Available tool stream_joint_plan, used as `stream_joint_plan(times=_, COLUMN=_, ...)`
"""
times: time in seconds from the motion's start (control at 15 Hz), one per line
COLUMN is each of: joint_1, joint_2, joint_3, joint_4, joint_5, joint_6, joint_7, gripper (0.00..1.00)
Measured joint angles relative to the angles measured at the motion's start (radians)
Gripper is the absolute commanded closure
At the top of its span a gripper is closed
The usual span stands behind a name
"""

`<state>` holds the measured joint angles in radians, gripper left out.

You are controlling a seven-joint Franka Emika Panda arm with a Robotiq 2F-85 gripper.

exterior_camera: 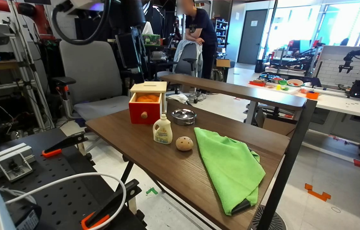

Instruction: Move the bottle

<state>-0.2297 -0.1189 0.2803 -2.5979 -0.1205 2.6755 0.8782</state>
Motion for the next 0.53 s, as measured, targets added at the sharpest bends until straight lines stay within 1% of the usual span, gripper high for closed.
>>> stream_joint_plan(times=0.13, joint_1=-0.069, joint_2=0.048, joint_3=0.033, joint_4=0.021, joint_5=-0.099, joint_6=-0.003, joint_7=0.157, gripper=0.00)
stream_joint_plan(times=0.27, joint_1=-0.105, joint_2=0.097, joint_3=0.044, joint_4=0.048, joint_5=-0.175, joint_6=-0.011, joint_7=0.310, gripper=0.00)
stream_joint_plan(times=0.33, joint_1=-0.086, joint_2=0.126, joint_3=0.020, joint_4=0.065, joint_5=-0.205, joint_6=-0.013, joint_7=0.383, gripper=0.00)
stream_joint_plan(times=0.47, joint_1=0.006, joint_2=0.206, joint_3=-0.060, joint_4=0.106, joint_5=-0.236, joint_6=-0.013, joint_7=0.505, gripper=0.00)
stream_joint_plan(times=0.53, joint_1=0.055, joint_2=0.253, joint_3=-0.095, joint_4=0.130, joint_5=-0.233, joint_6=-0.011, joint_7=0.540, gripper=0.00)
